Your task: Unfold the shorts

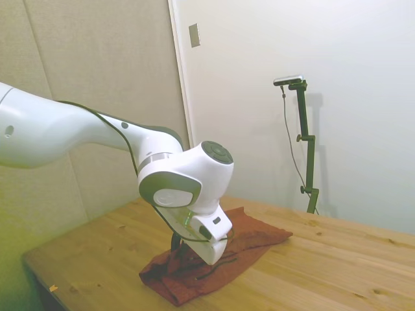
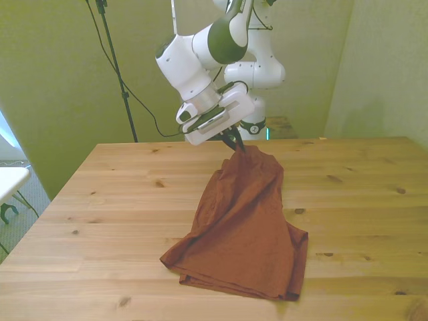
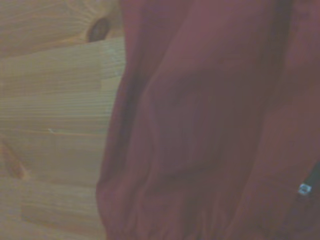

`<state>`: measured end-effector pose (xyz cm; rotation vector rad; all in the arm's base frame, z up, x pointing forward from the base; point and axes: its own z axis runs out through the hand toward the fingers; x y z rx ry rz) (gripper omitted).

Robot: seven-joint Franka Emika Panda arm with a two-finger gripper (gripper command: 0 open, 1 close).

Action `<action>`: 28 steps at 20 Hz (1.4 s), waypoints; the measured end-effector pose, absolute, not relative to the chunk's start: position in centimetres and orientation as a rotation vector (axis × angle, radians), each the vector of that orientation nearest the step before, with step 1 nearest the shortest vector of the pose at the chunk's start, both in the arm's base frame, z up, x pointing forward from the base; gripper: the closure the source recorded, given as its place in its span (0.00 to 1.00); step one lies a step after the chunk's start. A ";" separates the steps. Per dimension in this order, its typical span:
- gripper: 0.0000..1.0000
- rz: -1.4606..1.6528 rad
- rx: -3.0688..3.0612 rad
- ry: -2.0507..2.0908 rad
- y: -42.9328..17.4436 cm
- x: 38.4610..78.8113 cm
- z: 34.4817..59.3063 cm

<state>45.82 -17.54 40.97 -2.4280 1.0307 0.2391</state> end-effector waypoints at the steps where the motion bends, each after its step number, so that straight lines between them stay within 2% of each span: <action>1: 1.00 0.235 -2.434 1.018 -16.7 45.9 41.4; 8: 1.00 0.237 -2.506 0.918 -8.0 47.3 44.1; 12: 1.00 0.240 -2.550 0.883 -3.7 48.4 43.8; 13: 0.00 0.245 -2.561 0.874 -2.6 48.7 43.5; 21: 0.00 0.294 -2.621 0.821 4.6 51.1 40.2; 28: 0.00 0.237 -2.617 0.897 3.5 51.8 41.1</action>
